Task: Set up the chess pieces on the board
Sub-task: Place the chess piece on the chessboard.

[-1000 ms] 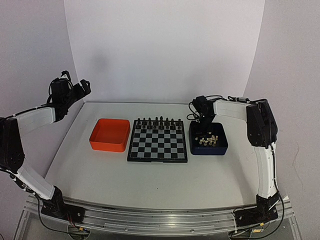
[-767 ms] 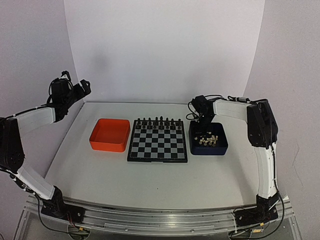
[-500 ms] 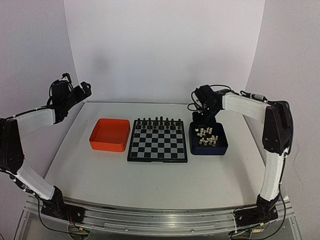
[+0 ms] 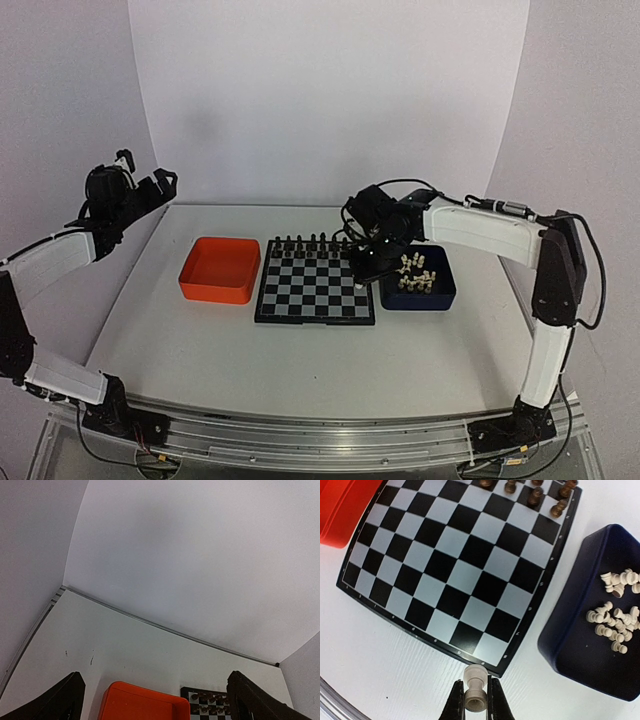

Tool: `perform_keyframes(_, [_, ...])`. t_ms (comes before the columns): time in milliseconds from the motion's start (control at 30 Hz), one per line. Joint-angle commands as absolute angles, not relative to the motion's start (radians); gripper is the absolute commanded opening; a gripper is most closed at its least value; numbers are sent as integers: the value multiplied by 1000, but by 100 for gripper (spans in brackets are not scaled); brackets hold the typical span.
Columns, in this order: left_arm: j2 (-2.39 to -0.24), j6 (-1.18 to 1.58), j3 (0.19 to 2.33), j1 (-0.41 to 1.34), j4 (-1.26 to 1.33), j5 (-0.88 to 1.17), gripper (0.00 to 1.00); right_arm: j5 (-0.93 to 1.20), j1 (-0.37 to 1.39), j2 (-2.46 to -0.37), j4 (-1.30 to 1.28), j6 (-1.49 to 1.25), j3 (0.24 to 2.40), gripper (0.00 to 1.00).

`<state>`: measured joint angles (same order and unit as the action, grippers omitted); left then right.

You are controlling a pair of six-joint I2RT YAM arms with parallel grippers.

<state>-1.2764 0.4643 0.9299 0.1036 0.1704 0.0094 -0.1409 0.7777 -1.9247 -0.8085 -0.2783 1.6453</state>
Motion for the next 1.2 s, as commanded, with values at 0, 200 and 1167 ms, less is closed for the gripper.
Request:
perform_keyframes(0, [-1211,430,902,104,113,34,100,-142,794,-1967,-834,-282,1628,0])
perform_keyframes(200, [-1205,382,936,104,6,80,100,-133,795,-2028,-834,-277,1645,0])
perform_keyframes(1167, [-1224,373,942,103,24,102,100,-182,793,-2126,-832,-258,1657,1])
